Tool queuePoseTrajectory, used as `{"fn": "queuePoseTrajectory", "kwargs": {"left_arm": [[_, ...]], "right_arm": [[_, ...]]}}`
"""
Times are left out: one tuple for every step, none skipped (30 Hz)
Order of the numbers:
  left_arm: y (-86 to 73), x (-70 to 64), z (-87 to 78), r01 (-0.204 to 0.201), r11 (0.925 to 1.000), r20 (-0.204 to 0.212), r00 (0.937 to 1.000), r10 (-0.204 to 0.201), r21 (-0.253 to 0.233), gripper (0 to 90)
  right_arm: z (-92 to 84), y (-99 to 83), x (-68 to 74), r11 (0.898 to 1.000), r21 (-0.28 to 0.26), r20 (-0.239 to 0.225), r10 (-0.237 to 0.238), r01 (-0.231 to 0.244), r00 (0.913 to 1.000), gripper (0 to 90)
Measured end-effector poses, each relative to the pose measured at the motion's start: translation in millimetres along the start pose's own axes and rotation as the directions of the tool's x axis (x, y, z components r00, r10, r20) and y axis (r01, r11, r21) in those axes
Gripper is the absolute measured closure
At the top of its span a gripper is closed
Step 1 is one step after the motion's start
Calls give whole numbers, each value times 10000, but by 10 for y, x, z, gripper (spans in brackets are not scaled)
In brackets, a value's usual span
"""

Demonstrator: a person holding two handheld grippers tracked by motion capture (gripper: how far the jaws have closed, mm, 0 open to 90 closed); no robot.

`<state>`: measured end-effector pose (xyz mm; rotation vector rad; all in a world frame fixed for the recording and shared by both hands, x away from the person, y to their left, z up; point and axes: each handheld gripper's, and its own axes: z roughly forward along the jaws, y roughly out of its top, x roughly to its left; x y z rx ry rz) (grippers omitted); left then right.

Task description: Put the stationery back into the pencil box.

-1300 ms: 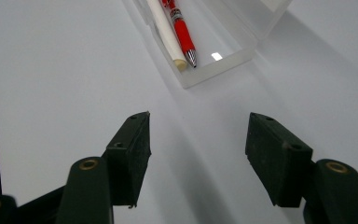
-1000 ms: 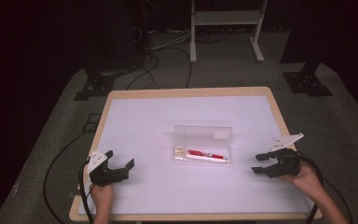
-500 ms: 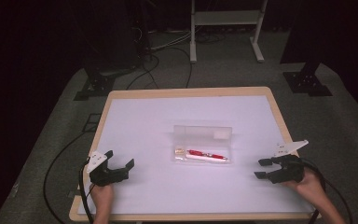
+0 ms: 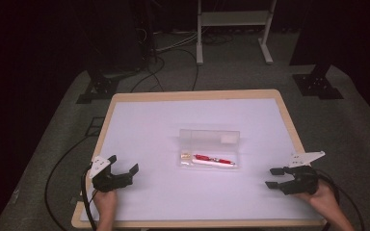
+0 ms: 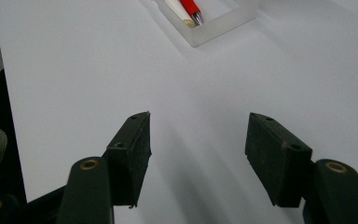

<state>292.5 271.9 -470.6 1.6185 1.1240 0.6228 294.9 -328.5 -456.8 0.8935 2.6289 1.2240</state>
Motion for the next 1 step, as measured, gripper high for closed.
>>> {"fn": "queuePoseTrajectory", "kwargs": {"left_arm": [[2,1,3,-10,10000,-10,10000,10,36,0]], "right_arm": [[-2,-3,15,10000,-48,22,-18,18,10000,393]]}}
